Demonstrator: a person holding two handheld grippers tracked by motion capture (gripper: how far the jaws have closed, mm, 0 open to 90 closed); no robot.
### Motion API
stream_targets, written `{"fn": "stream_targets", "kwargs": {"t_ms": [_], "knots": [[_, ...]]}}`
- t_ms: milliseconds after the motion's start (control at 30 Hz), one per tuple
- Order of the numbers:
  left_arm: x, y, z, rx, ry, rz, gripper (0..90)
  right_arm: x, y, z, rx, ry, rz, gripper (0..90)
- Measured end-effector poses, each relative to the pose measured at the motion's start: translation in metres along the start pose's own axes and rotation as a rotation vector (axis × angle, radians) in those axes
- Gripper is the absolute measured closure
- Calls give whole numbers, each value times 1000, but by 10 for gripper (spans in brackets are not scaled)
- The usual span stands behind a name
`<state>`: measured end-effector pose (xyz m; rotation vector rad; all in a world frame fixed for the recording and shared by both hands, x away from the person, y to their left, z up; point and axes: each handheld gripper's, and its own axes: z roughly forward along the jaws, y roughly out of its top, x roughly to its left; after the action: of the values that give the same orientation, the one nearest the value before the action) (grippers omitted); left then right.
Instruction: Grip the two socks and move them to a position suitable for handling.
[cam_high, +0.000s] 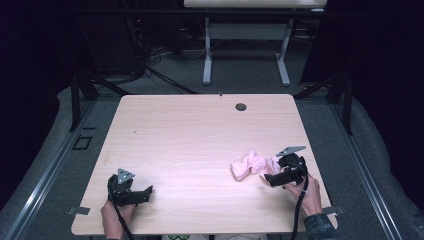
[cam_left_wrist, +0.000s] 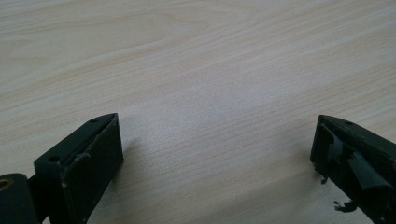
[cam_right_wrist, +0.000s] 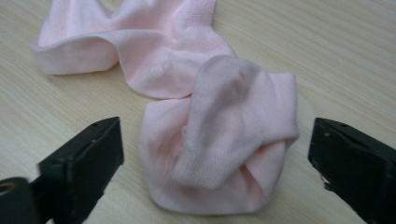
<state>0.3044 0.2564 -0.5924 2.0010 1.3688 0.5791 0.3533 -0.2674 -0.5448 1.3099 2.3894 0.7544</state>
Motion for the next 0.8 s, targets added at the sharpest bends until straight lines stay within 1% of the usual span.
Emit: {"fn": "stream_targets", "kwargs": {"t_ms": [33, 100, 167, 200, 233, 267, 300, 367, 433, 467, 500, 533, 567, 600, 667, 700, 733, 800], "knots": [[0, 0, 0, 0, 0, 0, 21, 0, 1, 3, 6, -1, -8, 135], [0, 0, 0, 0, 0, 0, 21, -1, 1, 7, 20, 8, -6, 164], [0, 0, 0, 0, 1, 3, 22, -1, 0, 12, 41, -6, -4, 263], [0, 0, 0, 0, 0, 4, 22, -1, 0, 13, 54, -20, -6, 285], [0, 0, 0, 0, 0, 3, 23, -2, 0, 14, 70, -17, -3, 325], [0, 0, 0, -2, 0, 1, 23, -1, -1, 15, 69, -12, 7, 364], [0, 0, 0, -1, 0, 2, 24, -2, -1, 16, 83, -24, 1, 383], [0, 0, 0, -2, -1, 0, 24, -1, -1, 16, 81, -13, 5, 446], [0, 0, 0, -2, -1, 0, 24, -1, -1, 15, 87, -15, 2, 507], [0, 0, 0, -2, 0, 1, 24, -1, -2, 15, 78, -16, 7, 551], [0, 0, 0, -2, -1, 1, 24, -1, -3, 15, 74, -6, 12, 596], [0, 0, 0, -2, -1, 1, 24, -1, -4, 14, 64, -20, 17, 643], [0, 0, 0, -2, -1, 0, 24, -1, -5, 14, 52, -18, 23, 684], [0, 0, 0, -2, -1, 1, 24, -2, -7, 13, 49, -28, 22, 709], [0, 0, 0, -2, -1, 0, 25, -3, -9, 12, 36, -20, 41, 750], [0, 0, 0, -2, -1, 1, 25, -4, -10, 12, 35, -25, 42, 763], [0, 0, 0, -2, -1, 0, 25, -4, -10, 11, 24, -25, 54, 774], [0, 0, 0, -2, -1, 1, 25, -3, -11, 6, 6, -33, 63, 780]]}}
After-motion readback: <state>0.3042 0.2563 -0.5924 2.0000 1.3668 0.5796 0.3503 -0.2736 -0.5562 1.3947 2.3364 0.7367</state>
